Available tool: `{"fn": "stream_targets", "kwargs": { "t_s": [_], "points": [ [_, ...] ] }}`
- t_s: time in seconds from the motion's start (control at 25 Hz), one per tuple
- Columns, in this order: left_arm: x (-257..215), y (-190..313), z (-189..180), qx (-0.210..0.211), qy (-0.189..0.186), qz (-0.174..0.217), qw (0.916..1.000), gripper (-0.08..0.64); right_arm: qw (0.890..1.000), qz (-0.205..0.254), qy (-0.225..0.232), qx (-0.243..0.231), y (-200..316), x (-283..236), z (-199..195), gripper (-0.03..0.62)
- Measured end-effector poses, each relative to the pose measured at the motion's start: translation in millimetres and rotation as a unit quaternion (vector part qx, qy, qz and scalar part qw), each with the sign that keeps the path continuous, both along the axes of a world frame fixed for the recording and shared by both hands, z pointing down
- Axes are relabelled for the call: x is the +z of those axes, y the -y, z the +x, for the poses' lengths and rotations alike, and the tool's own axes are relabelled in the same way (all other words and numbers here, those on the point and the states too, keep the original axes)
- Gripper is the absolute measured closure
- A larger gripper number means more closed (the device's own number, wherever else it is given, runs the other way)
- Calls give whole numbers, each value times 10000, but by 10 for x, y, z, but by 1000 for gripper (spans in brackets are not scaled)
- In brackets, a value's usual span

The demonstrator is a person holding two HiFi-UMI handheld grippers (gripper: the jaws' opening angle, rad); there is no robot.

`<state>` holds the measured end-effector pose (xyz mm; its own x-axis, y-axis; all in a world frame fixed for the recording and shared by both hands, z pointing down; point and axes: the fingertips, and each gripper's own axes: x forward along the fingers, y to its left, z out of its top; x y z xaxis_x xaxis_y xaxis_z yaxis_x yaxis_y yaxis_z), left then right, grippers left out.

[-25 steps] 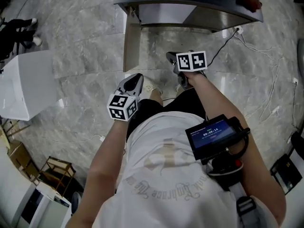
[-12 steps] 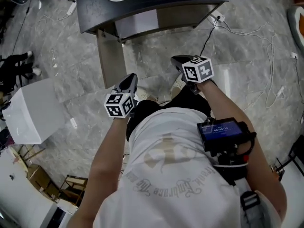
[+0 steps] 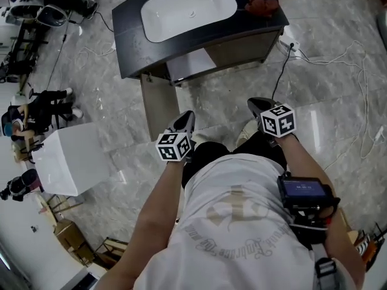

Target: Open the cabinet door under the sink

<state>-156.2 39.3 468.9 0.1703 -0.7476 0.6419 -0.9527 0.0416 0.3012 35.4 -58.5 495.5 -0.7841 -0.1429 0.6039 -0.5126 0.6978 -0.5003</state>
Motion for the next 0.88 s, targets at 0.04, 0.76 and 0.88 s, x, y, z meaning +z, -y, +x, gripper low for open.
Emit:
{"fn": "stream_targets", "kwargs": {
  "t_s": [0.04, 0.76, 0.88],
  "points": [
    [12, 50, 32, 2, 16, -29, 10000, 528, 10000, -12, 46, 45, 30, 15, 42, 566],
    [664, 683, 379, 1123, 58, -651, 9915, 529, 9932, -216, -90, 1142, 135, 494, 474, 566],
    [768, 842, 382, 1261, -3, -658, 9898, 528, 9912, -173, -210, 1296, 230, 538, 543, 566]
  ]
}}
